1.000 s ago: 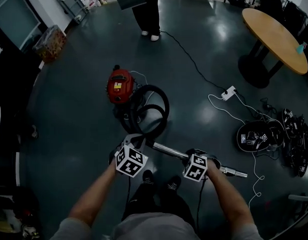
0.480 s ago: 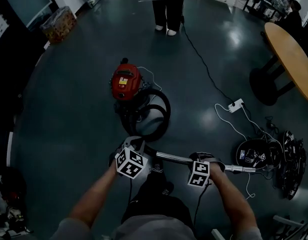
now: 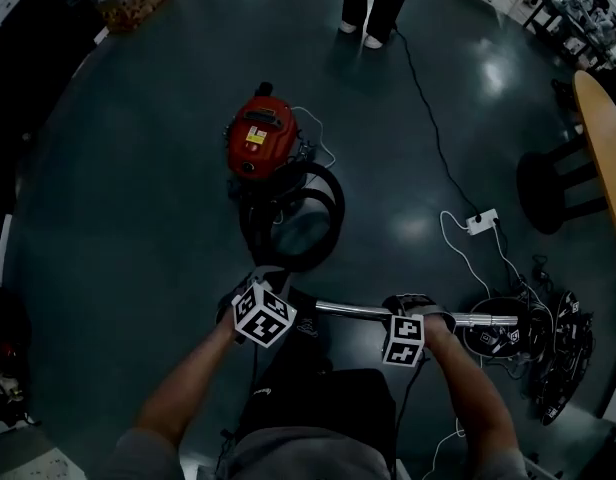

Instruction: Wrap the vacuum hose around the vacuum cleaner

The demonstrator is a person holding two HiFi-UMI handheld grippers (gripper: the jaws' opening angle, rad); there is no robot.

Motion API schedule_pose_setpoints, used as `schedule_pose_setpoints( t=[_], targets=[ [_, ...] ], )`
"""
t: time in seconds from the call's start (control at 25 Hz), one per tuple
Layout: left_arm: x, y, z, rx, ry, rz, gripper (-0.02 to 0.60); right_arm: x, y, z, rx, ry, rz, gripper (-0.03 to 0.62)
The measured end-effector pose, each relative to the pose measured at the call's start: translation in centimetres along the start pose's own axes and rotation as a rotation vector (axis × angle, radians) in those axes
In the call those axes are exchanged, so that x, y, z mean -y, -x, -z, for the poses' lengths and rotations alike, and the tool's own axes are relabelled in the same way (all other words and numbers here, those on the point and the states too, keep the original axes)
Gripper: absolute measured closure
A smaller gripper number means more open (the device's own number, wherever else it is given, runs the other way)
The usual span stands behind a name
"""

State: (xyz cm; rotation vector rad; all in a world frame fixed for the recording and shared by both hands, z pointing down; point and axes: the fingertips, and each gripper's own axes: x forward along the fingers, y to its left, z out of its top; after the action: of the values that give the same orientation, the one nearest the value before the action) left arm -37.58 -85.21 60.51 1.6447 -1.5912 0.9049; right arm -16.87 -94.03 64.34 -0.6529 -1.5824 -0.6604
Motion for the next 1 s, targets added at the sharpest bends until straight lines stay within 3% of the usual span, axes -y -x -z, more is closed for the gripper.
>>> schedule_pose_setpoints(
  t=[0.28, 0.64, 1.0],
  targets=[
    [-1.7, -5.6, 2.6, -0.011, 0.078, -0.004, 0.572, 5.0, -4.9, 0.1, -0.002, 0.076, -0.046, 0.493],
    [-2.2, -13.9, 4.3, -0.024, 0.207, -0.09, 0.572, 8.1, -13.5, 1.7, 0.078, 0.184, -0.142, 0.493],
    [0.4, -23.5, 7.4, -0.067, 0.222, -0.129, 0.572, 9.3, -23.5, 6.5, 0.124, 0.295, -0.218, 0.493]
  ],
)
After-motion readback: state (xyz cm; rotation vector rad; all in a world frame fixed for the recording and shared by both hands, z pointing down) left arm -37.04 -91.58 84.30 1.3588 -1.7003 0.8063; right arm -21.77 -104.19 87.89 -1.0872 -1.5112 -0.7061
